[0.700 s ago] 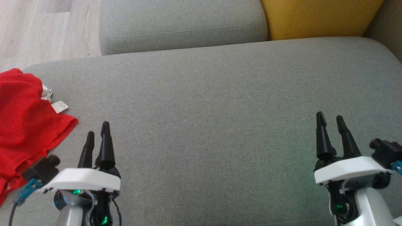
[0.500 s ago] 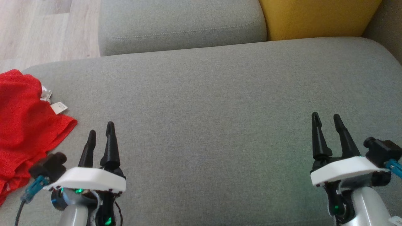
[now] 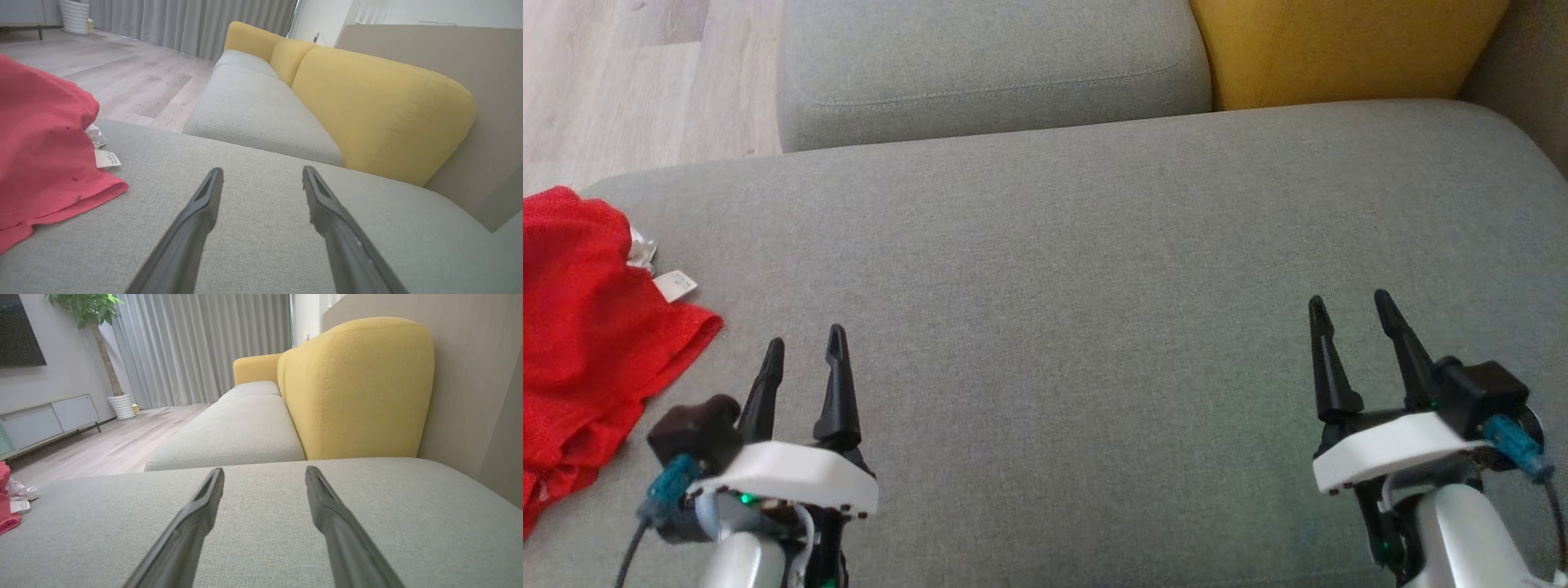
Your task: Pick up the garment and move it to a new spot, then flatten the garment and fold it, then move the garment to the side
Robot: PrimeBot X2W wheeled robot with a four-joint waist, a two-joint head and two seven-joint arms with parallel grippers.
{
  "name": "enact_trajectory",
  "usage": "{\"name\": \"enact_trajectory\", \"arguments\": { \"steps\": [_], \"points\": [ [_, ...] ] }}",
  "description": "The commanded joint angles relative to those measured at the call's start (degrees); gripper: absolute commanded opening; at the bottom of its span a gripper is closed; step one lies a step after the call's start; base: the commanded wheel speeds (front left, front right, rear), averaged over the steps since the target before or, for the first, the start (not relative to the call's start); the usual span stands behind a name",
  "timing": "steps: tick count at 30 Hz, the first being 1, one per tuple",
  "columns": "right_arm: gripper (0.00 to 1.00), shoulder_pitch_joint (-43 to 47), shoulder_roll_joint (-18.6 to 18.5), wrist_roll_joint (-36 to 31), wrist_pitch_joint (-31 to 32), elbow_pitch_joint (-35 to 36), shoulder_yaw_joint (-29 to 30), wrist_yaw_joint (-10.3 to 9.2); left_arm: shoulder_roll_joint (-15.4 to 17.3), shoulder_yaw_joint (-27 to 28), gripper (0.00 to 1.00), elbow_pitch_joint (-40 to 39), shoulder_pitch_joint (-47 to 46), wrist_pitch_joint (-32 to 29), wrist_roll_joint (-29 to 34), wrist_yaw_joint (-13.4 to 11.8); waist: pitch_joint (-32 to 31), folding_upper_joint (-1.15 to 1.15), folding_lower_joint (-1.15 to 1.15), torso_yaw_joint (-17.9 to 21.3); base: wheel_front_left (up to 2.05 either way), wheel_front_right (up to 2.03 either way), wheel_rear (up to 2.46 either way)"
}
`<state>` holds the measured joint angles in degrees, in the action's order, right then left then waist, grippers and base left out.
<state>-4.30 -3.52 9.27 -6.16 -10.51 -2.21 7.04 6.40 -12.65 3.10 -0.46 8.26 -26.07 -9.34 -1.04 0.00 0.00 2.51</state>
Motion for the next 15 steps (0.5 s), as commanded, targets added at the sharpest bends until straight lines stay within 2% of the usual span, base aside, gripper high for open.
{"name": "enact_trajectory", "arguments": {
  "steps": [1,9,15],
  "points": [
    [1.00,-3.44,-0.34,-1.85,-1.07,2.42,-1.33,0.32,1.14,0.94,1.00,-2.32,-2.95,0.74,1.68,-0.58,-0.02,0.00,0.00,0.00,0.00,0.00,0.00],
    [1.00,-3.37,0.31,-6.63,-1.78,2.16,-1.41,0.35,2.55,-2.00,1.00,-1.90,-3.02,2.08,6.89,-3.49,-0.16,0.00,0.00,0.14,0.00,0.00,0.00],
    [1.00,-3.37,0.69,-4.85,-0.67,1.59,-2.17,0.38,1.62,-2.39,1.00,-0.64,-2.22,3.25,7.41,-2.82,-0.33,0.00,0.00,0.22,0.00,0.00,0.00]
  ]
}}
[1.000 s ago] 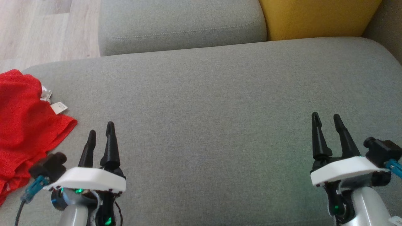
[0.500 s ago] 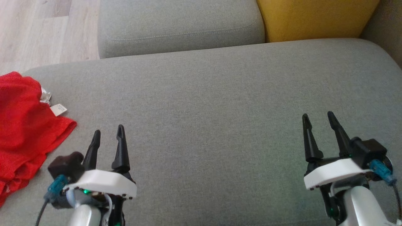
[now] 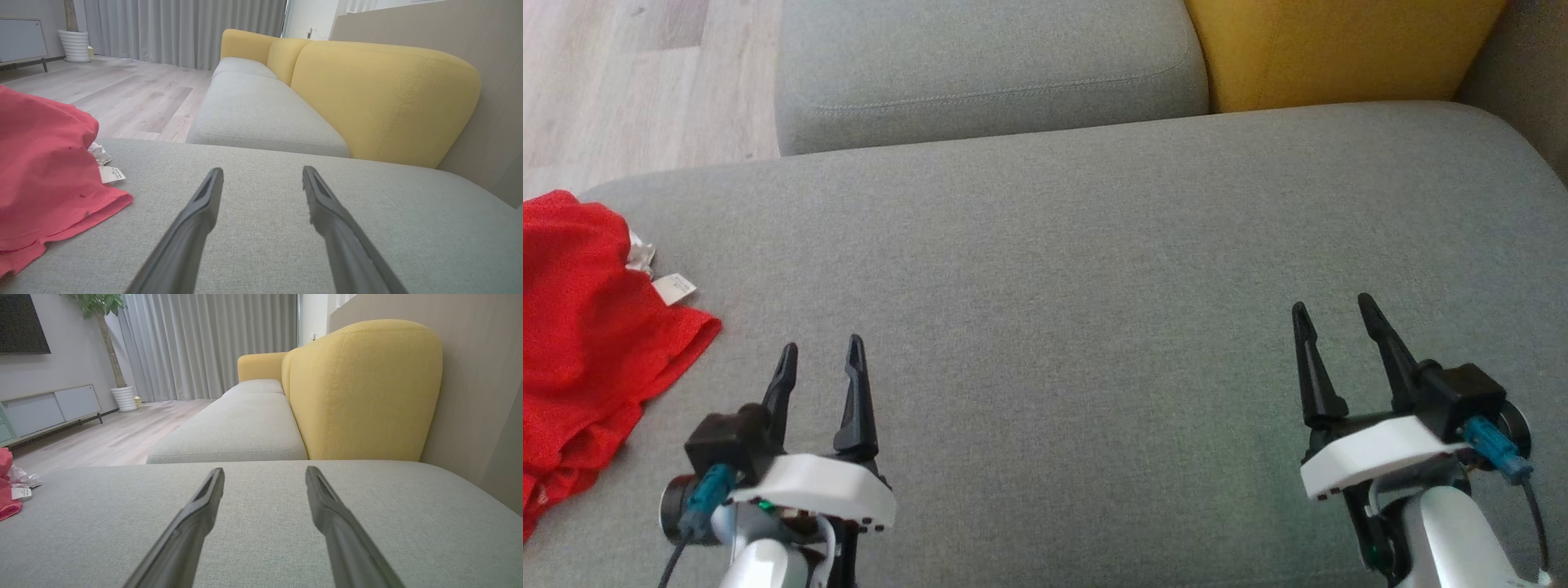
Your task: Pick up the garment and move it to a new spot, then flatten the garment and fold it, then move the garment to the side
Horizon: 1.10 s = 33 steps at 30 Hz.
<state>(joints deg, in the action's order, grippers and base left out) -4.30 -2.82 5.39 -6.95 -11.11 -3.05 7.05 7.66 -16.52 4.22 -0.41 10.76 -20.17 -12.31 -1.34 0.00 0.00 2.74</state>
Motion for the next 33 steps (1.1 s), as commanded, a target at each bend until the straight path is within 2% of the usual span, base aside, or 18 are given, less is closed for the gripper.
{"name": "enact_trajectory", "arguments": {
  "steps": [1,6,15,18,22,27,33],
  "points": [
    [1.00,-3.37,0.00,-0.50,0.32,2.30,-1.32,0.37,0.17,1.57,1.00,-1.54,-2.13,0.91,1.74,0.31,-0.06,0.00,0.00,-0.02,0.00,0.00,0.00],
    [1.00,-3.37,0.00,-0.27,1.06,3.34,-1.35,0.39,-0.38,1.88,1.00,0.02,-1.63,1.75,3.85,1.27,-0.19,0.00,0.00,-0.19,0.00,0.00,0.00],
    [1.00,-2.75,-0.04,-7.74,1.55,4.11,-1.96,0.42,-0.96,1.28,1.00,2.68,-1.25,3.26,10.14,2.09,-0.47,0.00,0.00,-0.16,0.00,0.00,0.00],
    [1.00,-2.68,-0.05,-8.54,1.85,4.07,-2.37,0.43,-1.87,2.04,1.00,2.64,-1.00,3.76,10.15,2.68,-0.52,0.00,0.00,-0.02,0.00,0.00,0.00],
    [1.00,-2.53,-0.07,-5.31,2.38,3.99,-2.43,0.44,-2.79,3.26,1.00,2.97,-0.71,4.24,9.92,3.74,-0.58,0.00,0.00,0.14,0.00,0.00,0.00],
    [1.00,-2.14,-0.06,1.83,3.31,3.91,-2.09,0.44,-4.03,5.96,1.00,4.04,-0.36,4.24,5.16,5.61,-0.57,0.00,0.00,0.16,0.00,0.00,0.00],
    [1.00,-2.08,-0.06,3.00,3.66,3.77,-2.10,0.44,-4.56,7.07,1.00,5.03,-0.46,4.24,2.51,6.92,-0.52,0.00,0.00,0.15,0.00,0.00,0.00]
  ]
}}
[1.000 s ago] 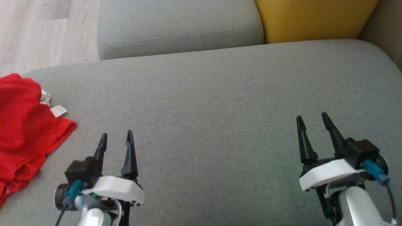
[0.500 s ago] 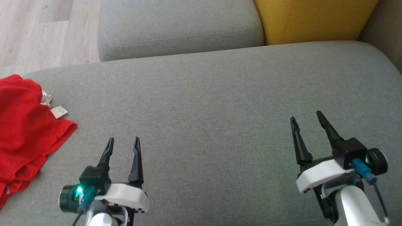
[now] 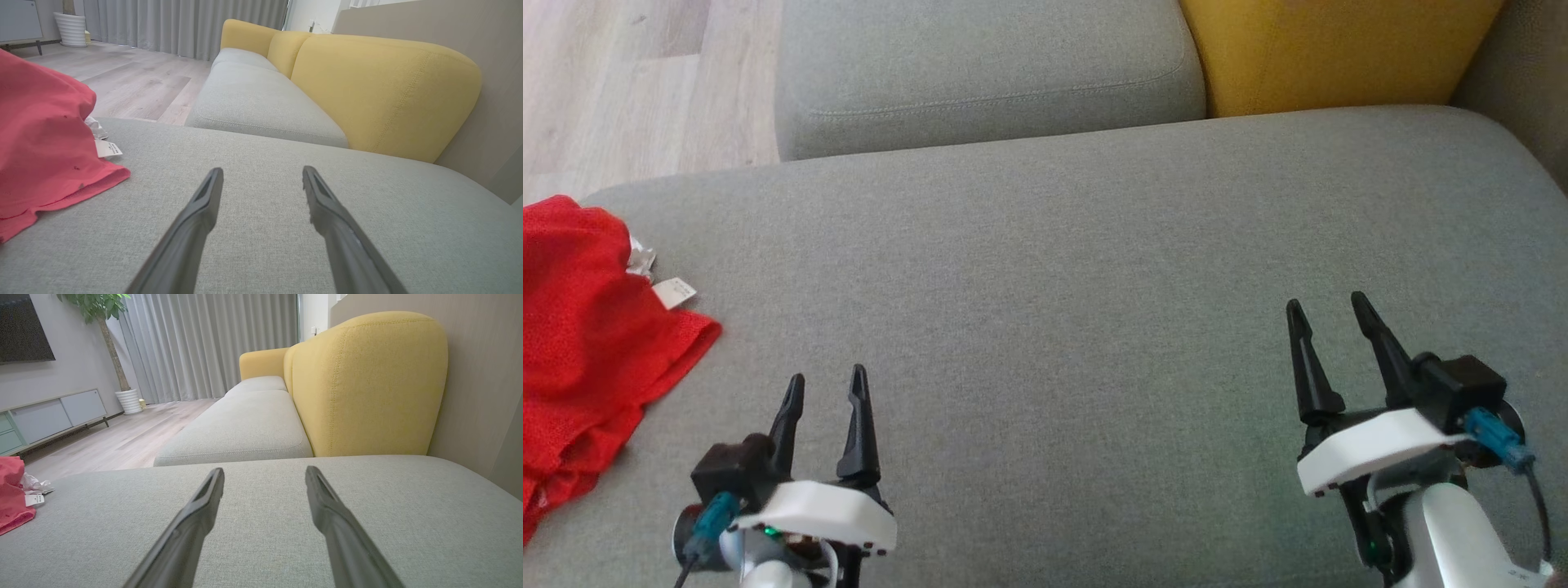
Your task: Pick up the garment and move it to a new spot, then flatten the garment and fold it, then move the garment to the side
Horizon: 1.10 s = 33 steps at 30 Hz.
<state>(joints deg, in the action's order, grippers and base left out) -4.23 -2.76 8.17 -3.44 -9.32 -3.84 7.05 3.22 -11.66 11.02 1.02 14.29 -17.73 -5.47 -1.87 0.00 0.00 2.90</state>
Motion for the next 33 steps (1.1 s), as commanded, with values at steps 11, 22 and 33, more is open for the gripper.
{"name": "enact_trajectory", "arguments": {
  "steps": [11,22,33],
  "points": [
    [1.00,-2.59,-0.12,-0.21,0.18,1.81,-1.08,0.44,-0.32,2.27,1.00,-1.01,-2.43,0.71,-0.31,0.71,0.13,0.00,0.00,-0.24,0.00,0.00,0.00],
    [1.00,-1.85,-0.12,-1.51,0.67,2.13,-2.08,0.44,-0.34,2.25,1.00,-1.10,-2.79,0.71,-0.14,-0.21,0.24,0.00,0.00,-6.37,0.00,0.00,0.00],
    [1.00,-1.00,-0.12,0.42,-0.16,1.23,-2.95,0.44,-0.29,3.78,1.00,-1.24,-1.67,0.71,2.61,-1.46,-0.68,0.00,0.00,-18.66,0.00,0.00,0.00]
  ]
}}
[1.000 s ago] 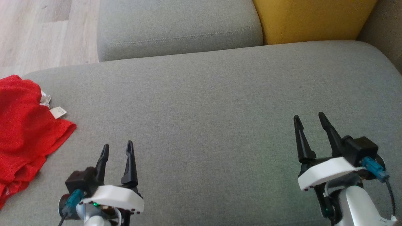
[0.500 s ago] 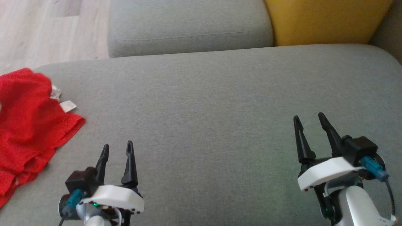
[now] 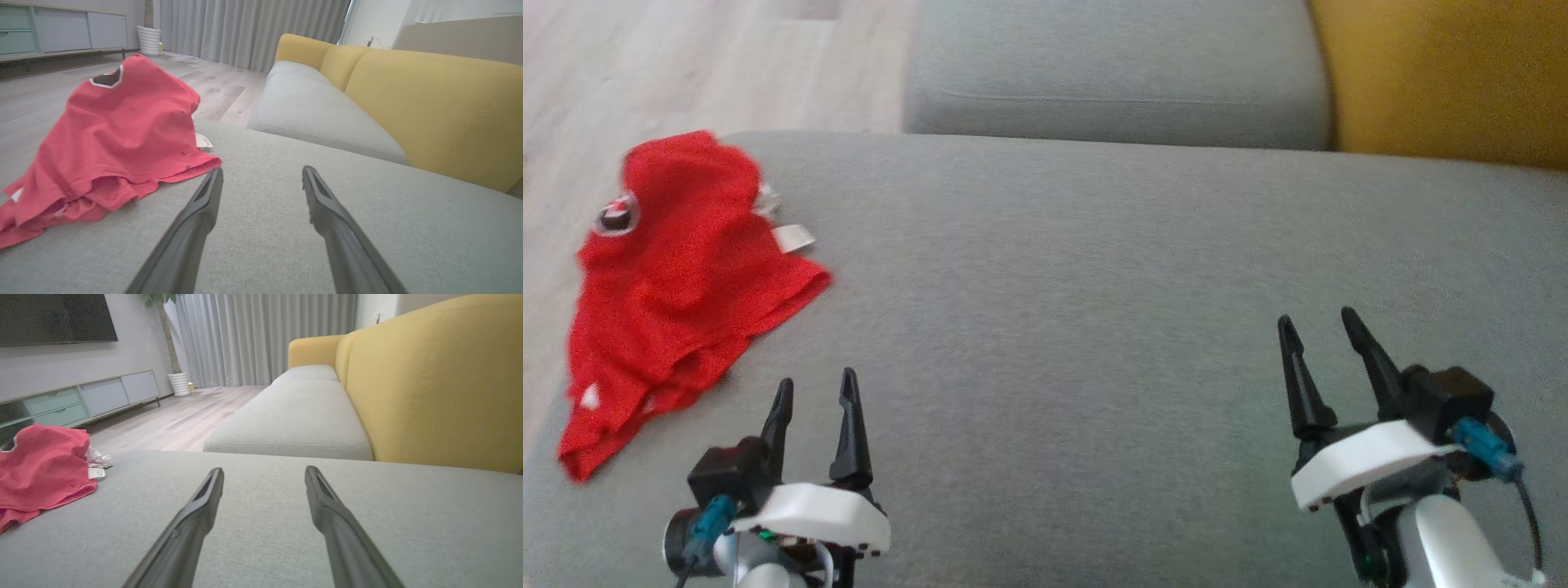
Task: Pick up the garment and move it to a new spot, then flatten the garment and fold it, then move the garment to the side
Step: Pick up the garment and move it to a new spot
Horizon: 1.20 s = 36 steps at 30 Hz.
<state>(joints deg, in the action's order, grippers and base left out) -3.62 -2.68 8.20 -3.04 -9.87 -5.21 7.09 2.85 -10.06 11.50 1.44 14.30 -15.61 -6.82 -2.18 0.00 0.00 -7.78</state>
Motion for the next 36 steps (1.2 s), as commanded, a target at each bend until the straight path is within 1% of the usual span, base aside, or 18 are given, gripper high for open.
{"name": "enact_trajectory", "arguments": {
  "steps": [1,7,20,27,33,36],
  "points": [
    [1.00,-1.43,-0.20,0.55,-0.74,1.63,-1.63,0.40,0.09,2.30,1.00,-1.77,-2.02,0.70,0.67,-0.02,-0.45,0.00,0.00,-9.15,0.00,0.00,0.00],
    [1.00,-1.25,-0.20,1.56,-1.59,0.81,-2.21,0.40,0.08,3.47,1.00,-2.53,-1.25,0.70,1.27,0.37,-0.83,0.00,0.00,-13.81,0.00,0.00,0.00],
    [1.00,-1.46,-0.20,2.88,-2.73,-0.85,-3.21,0.40,0.06,4.51,1.00,-3.03,-0.53,0.70,1.88,0.87,-1.50,0.00,0.00,-17.46,0.00,0.00,0.00],
    [1.00,-1.53,-0.20,3.04,-2.97,-1.17,-3.47,0.40,0.05,4.63,1.00,-2.93,-0.47,0.70,1.88,0.87,-1.54,0.00,0.00,-18.18,0.00,0.00,0.00],
    [1.00,-1.51,-0.20,3.07,-3.05,-1.42,-3.70,0.40,0.04,5.21,1.00,-3.11,-0.35,0.70,1.64,0.76,-1.51,0.00,0.00,-17.77,0.00,0.00,0.00],
    [1.00,-1.51,-0.20,3.18,-2.98,-1.36,-3.72,0.40,0.04,5.46,1.00,-3.45,-0.39,0.70,1.46,1.27,-1.39,0.00,0.00,-17.38,0.00,0.00,0.00]
  ]
}}
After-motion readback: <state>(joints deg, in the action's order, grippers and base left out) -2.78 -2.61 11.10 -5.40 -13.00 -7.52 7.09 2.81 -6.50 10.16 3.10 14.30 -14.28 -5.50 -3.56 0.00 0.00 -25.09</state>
